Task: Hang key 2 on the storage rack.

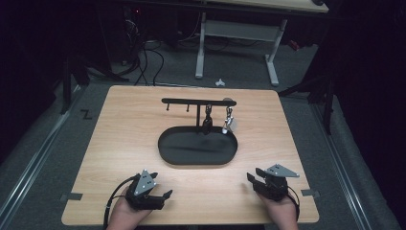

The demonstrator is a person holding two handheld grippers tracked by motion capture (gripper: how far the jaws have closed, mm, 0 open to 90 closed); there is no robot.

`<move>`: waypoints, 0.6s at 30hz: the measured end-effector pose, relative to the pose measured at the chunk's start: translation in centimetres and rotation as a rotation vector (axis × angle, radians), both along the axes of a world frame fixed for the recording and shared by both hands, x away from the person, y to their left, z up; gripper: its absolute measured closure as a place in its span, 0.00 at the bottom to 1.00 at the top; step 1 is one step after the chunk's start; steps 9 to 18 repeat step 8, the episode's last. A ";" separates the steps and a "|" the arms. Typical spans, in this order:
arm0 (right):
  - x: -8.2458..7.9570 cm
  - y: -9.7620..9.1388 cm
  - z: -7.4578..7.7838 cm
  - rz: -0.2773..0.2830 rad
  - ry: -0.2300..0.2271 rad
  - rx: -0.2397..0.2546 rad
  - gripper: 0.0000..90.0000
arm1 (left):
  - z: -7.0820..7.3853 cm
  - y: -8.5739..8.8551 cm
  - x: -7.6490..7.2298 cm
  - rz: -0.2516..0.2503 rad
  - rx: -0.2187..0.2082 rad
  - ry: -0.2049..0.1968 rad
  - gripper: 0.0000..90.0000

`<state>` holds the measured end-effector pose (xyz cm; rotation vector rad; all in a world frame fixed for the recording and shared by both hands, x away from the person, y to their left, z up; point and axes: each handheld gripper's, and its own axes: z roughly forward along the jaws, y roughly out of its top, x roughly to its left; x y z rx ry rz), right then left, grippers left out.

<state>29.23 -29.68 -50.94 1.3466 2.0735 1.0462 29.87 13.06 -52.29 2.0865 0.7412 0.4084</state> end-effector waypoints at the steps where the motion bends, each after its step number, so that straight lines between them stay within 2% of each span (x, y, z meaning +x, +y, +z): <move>1: -0.3 0.0 0.4 0.000 -0.027 -0.002 0.58 | 0.0 0.0 -0.1 0.000 0.002 -0.002 0.21; 2: -0.6 0.0 0.8 -0.003 -0.052 0.022 0.57 | 0.1 -0.1 -0.1 0.006 0.006 -0.006 0.21; 4: -0.7 0.3 0.8 -0.002 -0.069 0.023 0.57 | 0.1 0.0 -0.2 0.010 0.003 -0.004 0.21; 7: -0.5 0.5 0.4 0.000 -0.062 -0.001 0.54 | 0.2 0.3 -0.2 0.017 0.002 -0.008 0.21; 18: -0.4 0.4 0.3 -0.003 -0.057 0.005 0.52 | 0.2 0.3 -0.2 0.017 0.002 -0.008 0.21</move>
